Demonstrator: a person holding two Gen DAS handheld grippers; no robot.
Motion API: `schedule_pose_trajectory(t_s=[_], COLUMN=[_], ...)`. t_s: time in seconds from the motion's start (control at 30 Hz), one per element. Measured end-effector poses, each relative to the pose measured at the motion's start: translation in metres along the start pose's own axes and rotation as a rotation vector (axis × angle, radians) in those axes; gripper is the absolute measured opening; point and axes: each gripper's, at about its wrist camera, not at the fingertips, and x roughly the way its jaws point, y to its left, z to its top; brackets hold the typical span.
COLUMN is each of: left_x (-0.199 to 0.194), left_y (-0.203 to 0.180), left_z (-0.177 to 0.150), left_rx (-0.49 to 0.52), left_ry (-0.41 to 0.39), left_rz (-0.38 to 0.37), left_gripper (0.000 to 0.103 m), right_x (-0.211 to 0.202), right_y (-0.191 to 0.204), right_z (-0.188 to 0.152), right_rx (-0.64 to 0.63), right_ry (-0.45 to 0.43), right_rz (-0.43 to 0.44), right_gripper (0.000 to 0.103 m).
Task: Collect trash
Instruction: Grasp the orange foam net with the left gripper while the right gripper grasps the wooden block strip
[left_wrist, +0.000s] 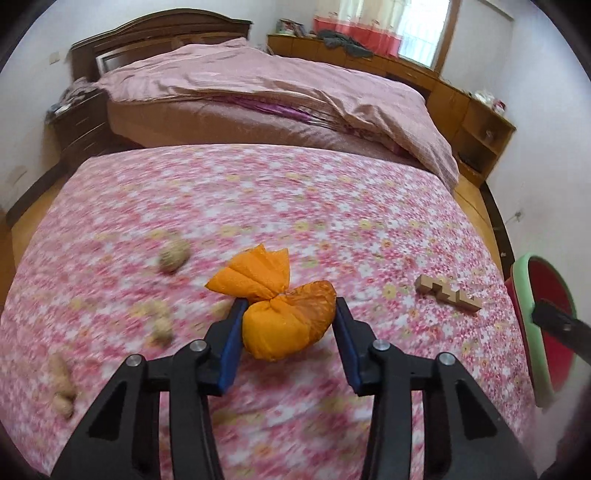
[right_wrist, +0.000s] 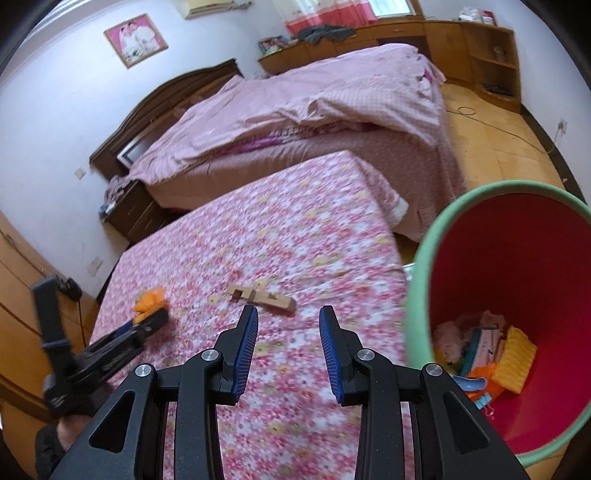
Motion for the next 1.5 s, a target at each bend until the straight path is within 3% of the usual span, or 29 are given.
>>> schedule_pose_trajectory(t_s=[0.1, 0.2, 0.4, 0.67, 1.13, 1.23, 1.5], left_x=[-0.013, -0.023, -0.026, -0.026, -0.030, -0.033, -0.052], left_y=[0.015, 0.030, 0.052, 0.069, 0.069, 0.066, 0.049], left_z=[-0.006, -0.008, -0.011, -0.018, -0.017, -0.016, -0.016], left_rx=[-0.037, -0.085, -0.124, -0.160, -0.171, -0.164, -0.124], left_ry=[-0.024, -0.044, -0.076, -0.086, -0.094, -0.100, -0.113], left_rz=[0.025, 0.034, 0.056, 0.035, -0.020, -0.023, -0.040], left_gripper=[0.046, 0.046, 0.046, 0.046, 0.046, 0.046, 0.046], right_x=[0.012, 0.027, 0.046, 0.075, 0.098, 0.097, 0.063], right_y=[0.008, 0.016, 0.034, 0.051, 0.074, 0.075, 0.072], right_z=[-0.001, -0.003, -0.005, -0.001, -0.002, -0.004, -0.019], right_rx=[-0.002, 0.007, 0.009, -0.005, -0.085, -0.096, -0.108], right_ry=[0.017, 0.024, 0.011, -0.013, -0.036, -0.031, -0.010], right_rz=[-0.002, -0.011, -0.089, -0.224, -0.374, -0.367, -0.239], right_gripper=[0.042, 0.060, 0.070, 0.078, 0.079, 0.079, 0.079])
